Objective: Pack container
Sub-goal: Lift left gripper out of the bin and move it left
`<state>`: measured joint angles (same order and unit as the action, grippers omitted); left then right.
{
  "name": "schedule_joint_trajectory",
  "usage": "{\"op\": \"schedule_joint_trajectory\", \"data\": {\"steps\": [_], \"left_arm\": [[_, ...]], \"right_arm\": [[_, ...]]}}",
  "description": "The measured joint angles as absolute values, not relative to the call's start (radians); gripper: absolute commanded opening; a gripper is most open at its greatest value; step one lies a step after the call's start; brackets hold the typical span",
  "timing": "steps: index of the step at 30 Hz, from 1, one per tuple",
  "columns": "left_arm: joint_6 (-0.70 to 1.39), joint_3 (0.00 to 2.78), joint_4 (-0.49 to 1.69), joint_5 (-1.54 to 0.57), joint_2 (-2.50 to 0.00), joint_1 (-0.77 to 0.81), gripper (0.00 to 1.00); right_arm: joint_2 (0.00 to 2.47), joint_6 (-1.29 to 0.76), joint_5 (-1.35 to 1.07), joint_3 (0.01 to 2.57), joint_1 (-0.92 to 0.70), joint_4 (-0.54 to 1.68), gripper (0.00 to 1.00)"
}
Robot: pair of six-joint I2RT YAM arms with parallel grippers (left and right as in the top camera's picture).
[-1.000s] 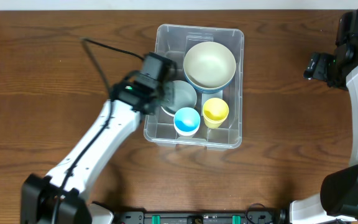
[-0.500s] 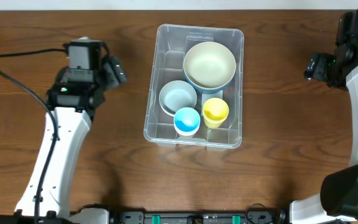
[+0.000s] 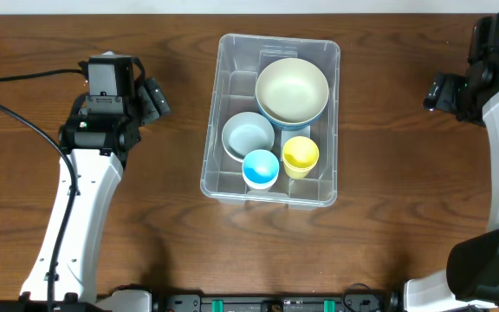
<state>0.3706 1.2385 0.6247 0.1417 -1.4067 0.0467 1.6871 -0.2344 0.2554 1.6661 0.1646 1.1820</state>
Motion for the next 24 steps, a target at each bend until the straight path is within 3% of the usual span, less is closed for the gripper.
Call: {"op": "schedule_joint_trajectory", "data": {"steps": [24], "left_arm": [[0.371, 1.238, 0.625, 0.142, -1.407, 0.047, 0.98]], "right_arm": [[1.678, -0.234, 0.255, 1.666, 0.162, 1.182, 0.99]]}}
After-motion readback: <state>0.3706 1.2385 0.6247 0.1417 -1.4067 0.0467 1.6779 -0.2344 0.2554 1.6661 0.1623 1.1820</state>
